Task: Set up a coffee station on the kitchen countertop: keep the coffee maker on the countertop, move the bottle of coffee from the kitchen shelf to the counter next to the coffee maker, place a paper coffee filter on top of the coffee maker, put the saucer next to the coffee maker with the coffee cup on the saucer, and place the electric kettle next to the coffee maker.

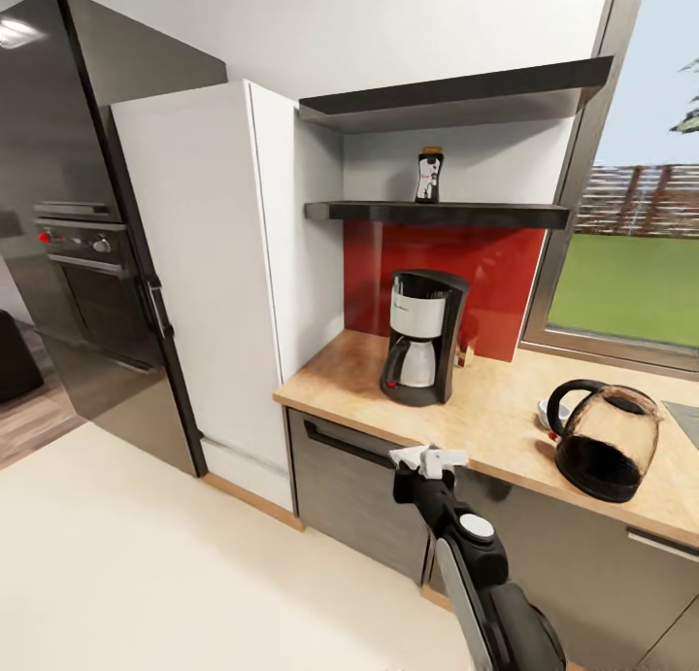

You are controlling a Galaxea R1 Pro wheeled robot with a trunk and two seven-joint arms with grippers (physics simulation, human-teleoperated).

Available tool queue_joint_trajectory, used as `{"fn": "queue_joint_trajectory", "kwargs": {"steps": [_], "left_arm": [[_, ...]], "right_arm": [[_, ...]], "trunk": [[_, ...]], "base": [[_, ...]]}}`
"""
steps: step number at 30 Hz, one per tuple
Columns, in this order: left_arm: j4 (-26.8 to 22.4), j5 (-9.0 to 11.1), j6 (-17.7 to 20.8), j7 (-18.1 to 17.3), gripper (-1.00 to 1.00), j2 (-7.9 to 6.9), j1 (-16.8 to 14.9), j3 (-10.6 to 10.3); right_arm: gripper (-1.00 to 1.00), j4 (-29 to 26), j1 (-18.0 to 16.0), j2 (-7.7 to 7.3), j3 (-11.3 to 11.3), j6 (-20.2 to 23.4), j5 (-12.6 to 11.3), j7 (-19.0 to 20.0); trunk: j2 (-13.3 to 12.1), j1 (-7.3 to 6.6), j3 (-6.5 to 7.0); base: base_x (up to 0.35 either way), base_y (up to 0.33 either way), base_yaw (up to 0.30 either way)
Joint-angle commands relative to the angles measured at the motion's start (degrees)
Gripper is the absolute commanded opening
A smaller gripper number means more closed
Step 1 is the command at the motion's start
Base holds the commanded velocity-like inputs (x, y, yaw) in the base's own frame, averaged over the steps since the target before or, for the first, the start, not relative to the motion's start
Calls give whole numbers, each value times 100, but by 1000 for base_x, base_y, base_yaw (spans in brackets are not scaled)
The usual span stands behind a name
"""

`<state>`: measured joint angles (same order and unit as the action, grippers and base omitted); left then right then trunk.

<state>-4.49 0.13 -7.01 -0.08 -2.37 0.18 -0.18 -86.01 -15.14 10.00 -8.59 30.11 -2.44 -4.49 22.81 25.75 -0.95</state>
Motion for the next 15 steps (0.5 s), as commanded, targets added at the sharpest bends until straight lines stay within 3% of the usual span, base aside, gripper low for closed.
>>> {"fn": "queue_joint_trajectory", "kwargs": {"steps": [1,7,12,15], "left_arm": [[-9,2,-9,-1,100,-1,2,-3],[-8,2,-11,-1,100,6,0,-4],[-8,2,-2,-1,100,14,0,-7],[-8,-2,14,-1,100,22,1,-8]], "right_arm": [[-100,-9,-93,0,-21,153,-36,-117],[-100,7,-1353,0,-92,1308,-53,-1134],[-100,126,-2325,0,-113,2406,-37,-1533],[-100,603,-3040,0,-114,2989,-16,-1687]], "trunk": [[11,3,-11],[11,3,-11],[11,3,-11],[11,3,-11]], "base": [[-22,7,0],[-6,2,0],[0,0,0],[0,0,0]]}}
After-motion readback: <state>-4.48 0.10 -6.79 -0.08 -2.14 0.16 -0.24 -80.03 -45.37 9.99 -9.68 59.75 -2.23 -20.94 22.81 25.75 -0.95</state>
